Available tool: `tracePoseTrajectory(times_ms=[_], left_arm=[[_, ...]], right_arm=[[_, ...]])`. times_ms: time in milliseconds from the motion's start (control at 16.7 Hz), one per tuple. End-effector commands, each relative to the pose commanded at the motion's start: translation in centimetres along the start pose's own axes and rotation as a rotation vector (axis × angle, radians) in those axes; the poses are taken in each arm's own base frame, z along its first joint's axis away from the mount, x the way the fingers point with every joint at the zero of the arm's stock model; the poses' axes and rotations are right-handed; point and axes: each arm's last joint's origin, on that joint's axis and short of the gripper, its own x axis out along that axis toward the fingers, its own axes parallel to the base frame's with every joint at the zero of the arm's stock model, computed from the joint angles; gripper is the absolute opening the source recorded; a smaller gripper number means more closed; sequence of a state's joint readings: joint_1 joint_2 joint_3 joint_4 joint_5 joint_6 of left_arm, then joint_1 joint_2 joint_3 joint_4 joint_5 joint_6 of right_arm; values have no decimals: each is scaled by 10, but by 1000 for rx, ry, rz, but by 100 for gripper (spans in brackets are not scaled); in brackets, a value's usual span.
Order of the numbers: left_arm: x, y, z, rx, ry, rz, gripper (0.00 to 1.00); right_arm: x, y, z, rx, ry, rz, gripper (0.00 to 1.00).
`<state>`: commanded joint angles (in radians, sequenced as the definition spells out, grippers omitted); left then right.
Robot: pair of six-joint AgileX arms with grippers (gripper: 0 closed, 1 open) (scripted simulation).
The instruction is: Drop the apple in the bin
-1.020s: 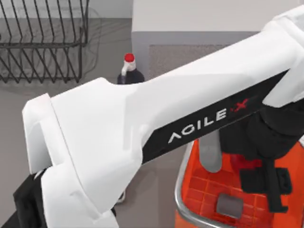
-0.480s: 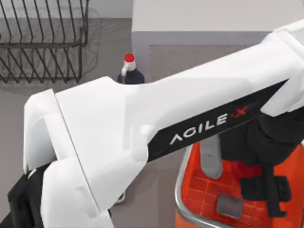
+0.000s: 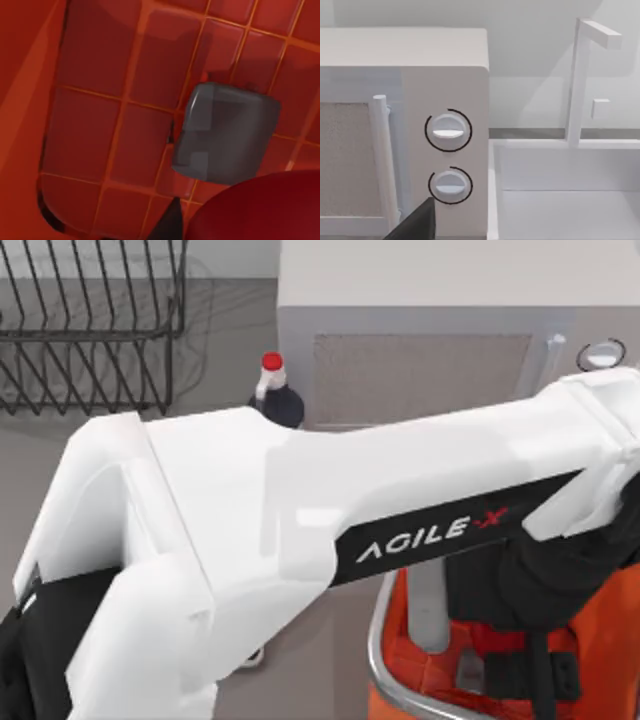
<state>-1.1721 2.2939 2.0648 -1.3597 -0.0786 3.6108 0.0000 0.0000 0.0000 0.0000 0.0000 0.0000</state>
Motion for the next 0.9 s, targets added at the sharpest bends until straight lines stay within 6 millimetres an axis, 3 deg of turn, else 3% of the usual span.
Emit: tracePoseTrajectory(times_ms=[180,900], left_arm=[[0,0,0,0,0,0,0],[0,0,0,0,0,0,90]], right_arm=[[0,0,0,0,0,0,100],[0,0,0,0,0,0,100]])
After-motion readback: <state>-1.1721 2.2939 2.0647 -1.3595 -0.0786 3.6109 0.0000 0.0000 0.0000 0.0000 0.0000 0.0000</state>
